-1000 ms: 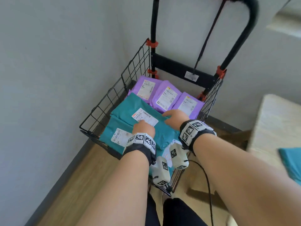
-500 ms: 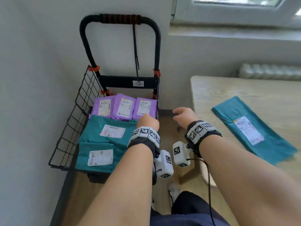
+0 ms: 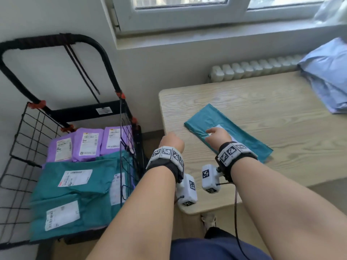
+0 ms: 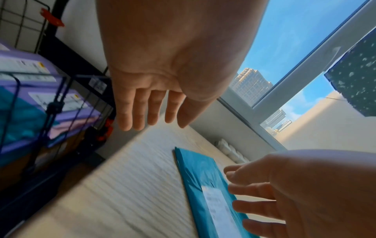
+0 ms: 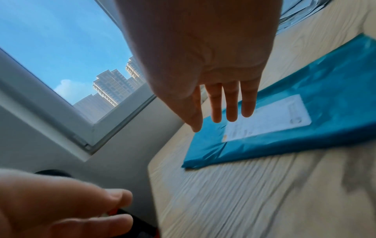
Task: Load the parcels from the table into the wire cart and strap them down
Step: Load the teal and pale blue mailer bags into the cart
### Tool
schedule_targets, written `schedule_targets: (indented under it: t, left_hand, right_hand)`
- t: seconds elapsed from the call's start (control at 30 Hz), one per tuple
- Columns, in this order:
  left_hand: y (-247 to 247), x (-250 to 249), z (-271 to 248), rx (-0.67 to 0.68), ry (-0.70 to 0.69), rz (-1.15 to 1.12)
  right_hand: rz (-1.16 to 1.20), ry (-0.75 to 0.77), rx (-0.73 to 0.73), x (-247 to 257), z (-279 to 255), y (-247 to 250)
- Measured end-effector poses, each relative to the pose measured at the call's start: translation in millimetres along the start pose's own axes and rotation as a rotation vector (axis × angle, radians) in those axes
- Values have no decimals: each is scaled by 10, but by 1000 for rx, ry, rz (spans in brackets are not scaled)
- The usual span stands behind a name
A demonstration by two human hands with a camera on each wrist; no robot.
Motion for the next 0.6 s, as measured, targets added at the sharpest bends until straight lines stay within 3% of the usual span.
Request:
schedule_targets:
  t: [0.3, 0.6]
  left_hand:
    - [-1289, -716, 255, 131, 66, -32]
    - [-1588, -762, 438, 3, 327, -282]
  right_hand:
    - [-99, -128, 54, -978, 831, 713]
    - [-208, -153, 106, -1246, 1144, 703]
Point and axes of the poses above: each hand's wrist, its own z-axis towards the middle knuckle, its own y-axis out of the back of the hand, x = y × z, the point moved 10 cm from there along z, towards the middle knuckle, and after that the axes turned 3 degrees about -y, right-handed, at the moved point
